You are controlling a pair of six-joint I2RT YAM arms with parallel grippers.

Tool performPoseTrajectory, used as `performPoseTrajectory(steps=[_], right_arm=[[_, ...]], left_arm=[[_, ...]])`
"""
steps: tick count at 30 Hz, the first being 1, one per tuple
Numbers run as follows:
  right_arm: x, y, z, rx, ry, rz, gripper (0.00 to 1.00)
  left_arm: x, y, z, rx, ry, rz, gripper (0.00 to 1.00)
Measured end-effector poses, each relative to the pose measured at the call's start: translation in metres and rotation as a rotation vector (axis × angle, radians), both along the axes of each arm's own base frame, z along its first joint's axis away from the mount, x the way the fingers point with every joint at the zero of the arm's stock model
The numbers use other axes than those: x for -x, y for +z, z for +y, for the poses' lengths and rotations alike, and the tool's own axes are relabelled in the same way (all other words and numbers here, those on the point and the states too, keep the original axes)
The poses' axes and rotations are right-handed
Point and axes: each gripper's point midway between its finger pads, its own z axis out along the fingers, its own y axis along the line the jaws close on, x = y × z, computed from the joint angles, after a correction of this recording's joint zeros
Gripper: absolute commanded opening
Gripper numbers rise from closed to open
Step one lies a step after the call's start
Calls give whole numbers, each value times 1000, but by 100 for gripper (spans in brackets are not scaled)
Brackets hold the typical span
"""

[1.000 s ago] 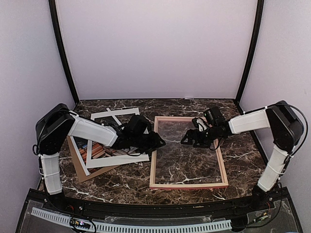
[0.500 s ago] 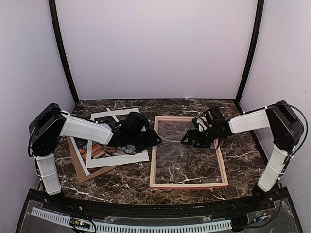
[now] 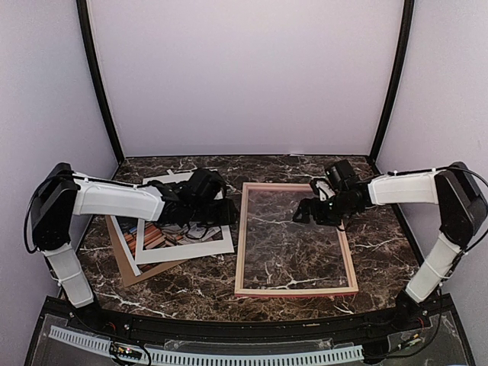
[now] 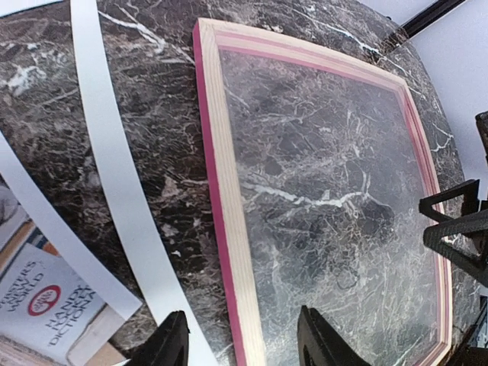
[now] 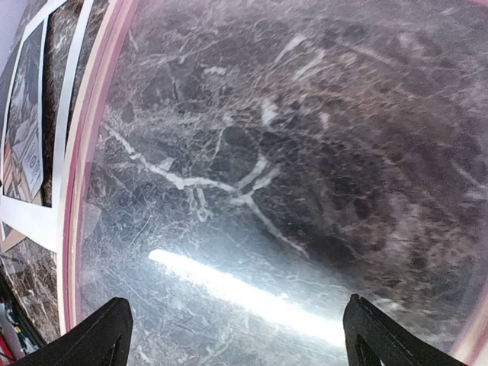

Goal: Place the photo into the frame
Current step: Place the glass panel in the frame body, then adjust the frame body at the center of the board.

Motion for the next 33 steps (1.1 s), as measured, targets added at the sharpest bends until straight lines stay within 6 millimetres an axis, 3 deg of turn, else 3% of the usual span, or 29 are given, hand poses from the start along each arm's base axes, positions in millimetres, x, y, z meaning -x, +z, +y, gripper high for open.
performPoseTrajectory(steps=[7, 14, 18, 21, 29, 33], right_arm=[[-25, 31, -53, 87, -131, -101, 98], [-37, 31, -98, 183, -244, -114, 97], [-38, 28, -112, 223, -269, -109, 93], [-39, 23, -118, 247, -275, -101, 83], [-36, -1, -123, 271, -243, -39, 63], [-32, -4, -120, 265, -218, -26, 55]], left_arm=[[-9, 34, 30, -105, 7, -104, 70], [-23, 61, 36, -182, -32, -199, 72], [-34, 79, 28, -180, -60, -242, 73], [-44, 83, 24, -168, -79, -247, 73], [-77, 63, 47, -163, -94, -197, 73], [-94, 62, 46, -175, -120, -208, 73]])
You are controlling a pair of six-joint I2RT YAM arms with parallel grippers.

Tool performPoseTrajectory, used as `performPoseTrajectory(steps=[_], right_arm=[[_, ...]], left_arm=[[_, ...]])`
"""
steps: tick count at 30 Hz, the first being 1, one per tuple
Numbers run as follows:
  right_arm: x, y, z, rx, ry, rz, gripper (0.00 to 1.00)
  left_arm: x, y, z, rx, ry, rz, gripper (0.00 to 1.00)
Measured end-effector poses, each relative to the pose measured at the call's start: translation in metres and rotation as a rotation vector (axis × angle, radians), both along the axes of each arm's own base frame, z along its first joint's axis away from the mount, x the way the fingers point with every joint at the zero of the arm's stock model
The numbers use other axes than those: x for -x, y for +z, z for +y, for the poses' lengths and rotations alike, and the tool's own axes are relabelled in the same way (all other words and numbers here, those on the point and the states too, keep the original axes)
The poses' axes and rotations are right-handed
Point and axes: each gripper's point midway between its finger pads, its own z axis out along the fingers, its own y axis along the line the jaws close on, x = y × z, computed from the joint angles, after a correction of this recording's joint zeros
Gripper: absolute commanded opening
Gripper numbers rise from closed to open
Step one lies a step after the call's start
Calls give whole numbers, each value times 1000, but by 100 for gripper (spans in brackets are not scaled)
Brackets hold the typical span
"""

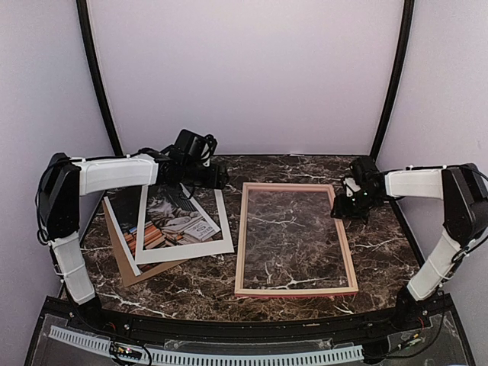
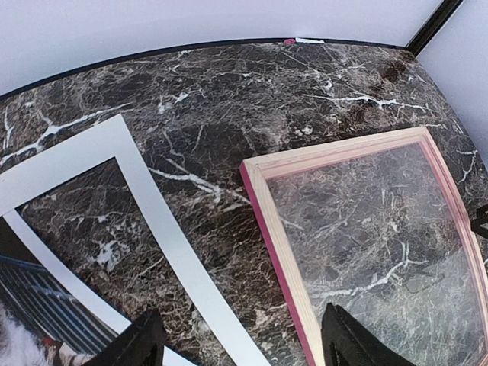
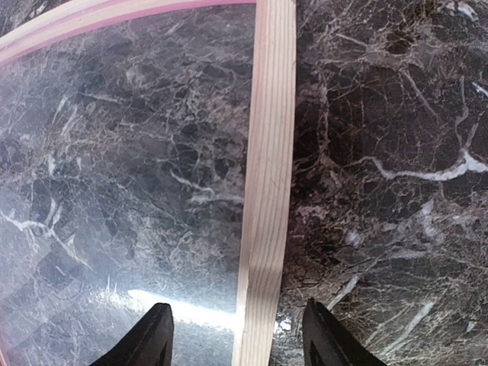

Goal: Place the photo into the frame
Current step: Adjust the frame body at the center of the board.

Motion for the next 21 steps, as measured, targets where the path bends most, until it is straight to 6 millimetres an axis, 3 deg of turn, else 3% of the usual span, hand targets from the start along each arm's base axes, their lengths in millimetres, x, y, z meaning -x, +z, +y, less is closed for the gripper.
performPoseTrajectory(steps=[8, 14, 18, 21], right_arm=[[16, -16, -1, 3, 21, 61, 37], [22, -28, -6, 46, 43, 101, 17], [14, -28, -7, 76, 65, 101, 11], [1, -27, -8, 117, 102, 87, 9]], left_arm=[[-9, -3, -14, -3, -70, -10, 73], [-18, -12, -26, 23, -139, 5, 76], [-24, -20, -34, 44, -215, 18, 86], [-26, -24, -40, 53, -274, 22, 87]])
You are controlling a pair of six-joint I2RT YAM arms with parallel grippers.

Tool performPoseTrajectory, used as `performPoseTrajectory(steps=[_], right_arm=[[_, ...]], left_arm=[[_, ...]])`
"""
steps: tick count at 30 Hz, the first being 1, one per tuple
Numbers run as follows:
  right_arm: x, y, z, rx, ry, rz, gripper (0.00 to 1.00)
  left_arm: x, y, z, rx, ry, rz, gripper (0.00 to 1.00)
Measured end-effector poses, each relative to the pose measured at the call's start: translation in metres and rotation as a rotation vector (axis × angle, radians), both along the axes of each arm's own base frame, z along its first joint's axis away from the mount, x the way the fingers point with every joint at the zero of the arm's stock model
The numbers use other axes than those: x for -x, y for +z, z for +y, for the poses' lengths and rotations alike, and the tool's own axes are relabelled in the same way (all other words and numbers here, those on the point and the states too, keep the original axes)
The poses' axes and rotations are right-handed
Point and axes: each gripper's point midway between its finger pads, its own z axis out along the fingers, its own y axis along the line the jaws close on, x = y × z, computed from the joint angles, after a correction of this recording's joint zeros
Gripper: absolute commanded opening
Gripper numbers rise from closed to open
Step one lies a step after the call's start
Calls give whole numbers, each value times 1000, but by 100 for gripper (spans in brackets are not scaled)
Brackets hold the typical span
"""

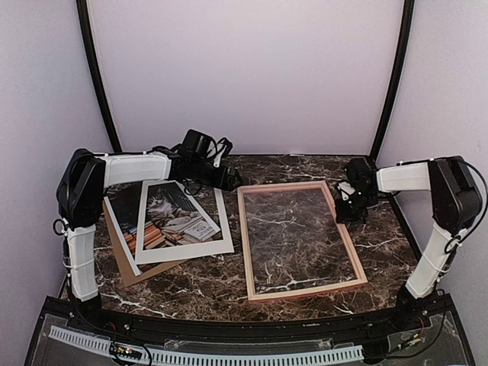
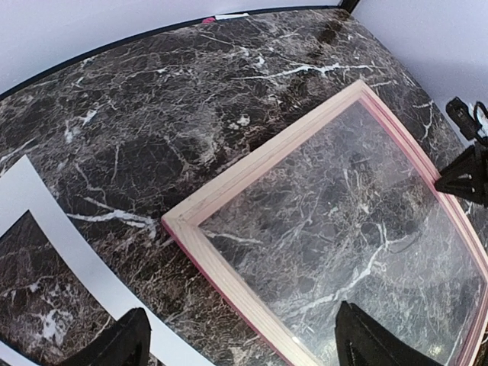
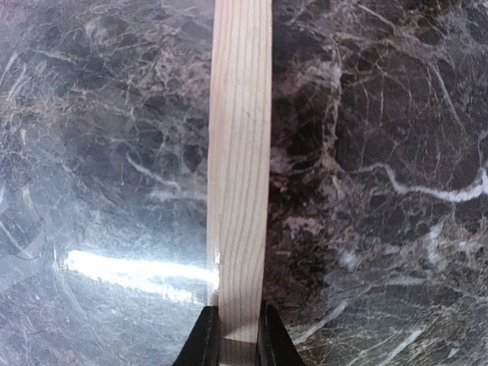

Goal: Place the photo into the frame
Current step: Adjust the frame body at the center of the board.

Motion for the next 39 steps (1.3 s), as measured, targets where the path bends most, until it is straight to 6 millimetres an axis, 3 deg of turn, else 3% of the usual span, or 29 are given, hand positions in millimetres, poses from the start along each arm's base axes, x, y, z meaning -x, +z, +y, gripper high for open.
performPoseTrajectory(steps=[6, 13, 18, 24, 28, 39], right_arm=[[-19, 1, 3, 46, 100, -10, 8], [-28, 5, 14, 49, 266, -16, 9], [-35, 2, 26, 23, 367, -3, 11], [-46, 2, 32, 18, 408, -6, 12], [-51, 2, 33, 20, 420, -7, 12], [-52, 2, 33, 22, 425, -7, 14]], left_arm=[[-4, -8, -11, -24, -109, -5, 88], [-12, -40, -23, -81, -208, 32, 89], [-22, -66, -20, -104, -245, 71, 90], [-35, -79, -17, -99, -293, 103, 89], [-40, -84, -19, -88, -325, 117, 83], [-23, -92, -25, -49, -380, 190, 63]])
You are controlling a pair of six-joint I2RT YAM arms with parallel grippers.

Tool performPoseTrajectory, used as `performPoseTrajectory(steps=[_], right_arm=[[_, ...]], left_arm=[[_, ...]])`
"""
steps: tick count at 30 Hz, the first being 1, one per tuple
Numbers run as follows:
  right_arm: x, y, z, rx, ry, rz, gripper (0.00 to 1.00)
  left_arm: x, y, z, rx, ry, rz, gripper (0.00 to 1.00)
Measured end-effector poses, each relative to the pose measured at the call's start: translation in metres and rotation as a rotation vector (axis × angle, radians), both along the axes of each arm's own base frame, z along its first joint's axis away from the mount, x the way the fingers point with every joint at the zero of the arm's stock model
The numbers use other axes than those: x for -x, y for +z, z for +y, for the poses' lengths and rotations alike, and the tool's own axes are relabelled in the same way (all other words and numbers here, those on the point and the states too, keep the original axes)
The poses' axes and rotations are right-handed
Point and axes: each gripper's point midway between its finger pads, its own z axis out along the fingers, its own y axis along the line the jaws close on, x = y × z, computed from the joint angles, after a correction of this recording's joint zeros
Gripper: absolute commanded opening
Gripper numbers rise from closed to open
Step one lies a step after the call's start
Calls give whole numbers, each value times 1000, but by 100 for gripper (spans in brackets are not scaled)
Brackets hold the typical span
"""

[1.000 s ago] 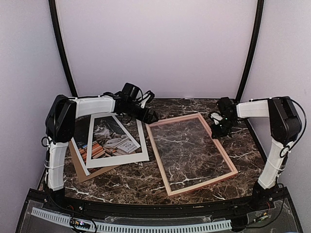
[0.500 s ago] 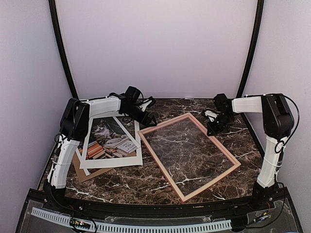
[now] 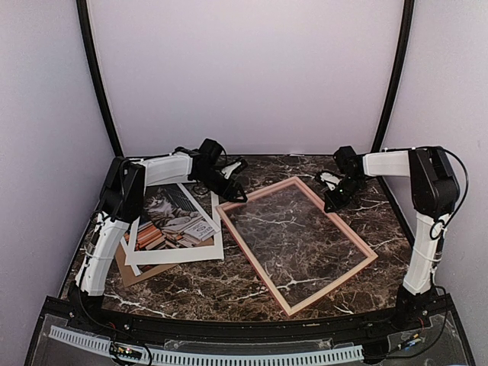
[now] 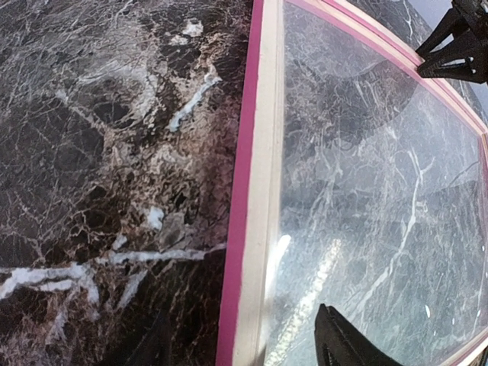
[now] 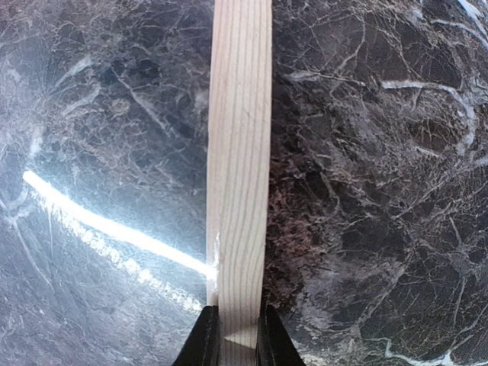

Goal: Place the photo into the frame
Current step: Adjust the frame body at the center of the board.

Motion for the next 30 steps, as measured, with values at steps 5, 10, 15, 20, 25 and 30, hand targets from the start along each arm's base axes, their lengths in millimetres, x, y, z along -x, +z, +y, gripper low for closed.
performPoseTrajectory(steps=[5, 10, 15, 20, 25, 30], right_arm=[[0, 0, 0, 0, -2, 0, 15], [-1, 0, -1, 4, -5, -3, 15], [-1, -1, -2, 7, -8, -7, 16], [-1, -1, -2, 7, -13, -10, 16], [-1, -1, -3, 9, -15, -14, 16], [-2, -1, -3, 12, -15, -15, 16]], left_arm=[[1, -2, 2, -11, 3, 5, 52], [1, -4, 4, -29, 7, 3, 38], [3, -5, 3, -31, 0, 3, 28], [4, -3, 1, -14, 0, 16, 16], [-1, 3, 6, 30, 18, 45, 4], [-5, 6, 12, 58, 45, 79, 0]])
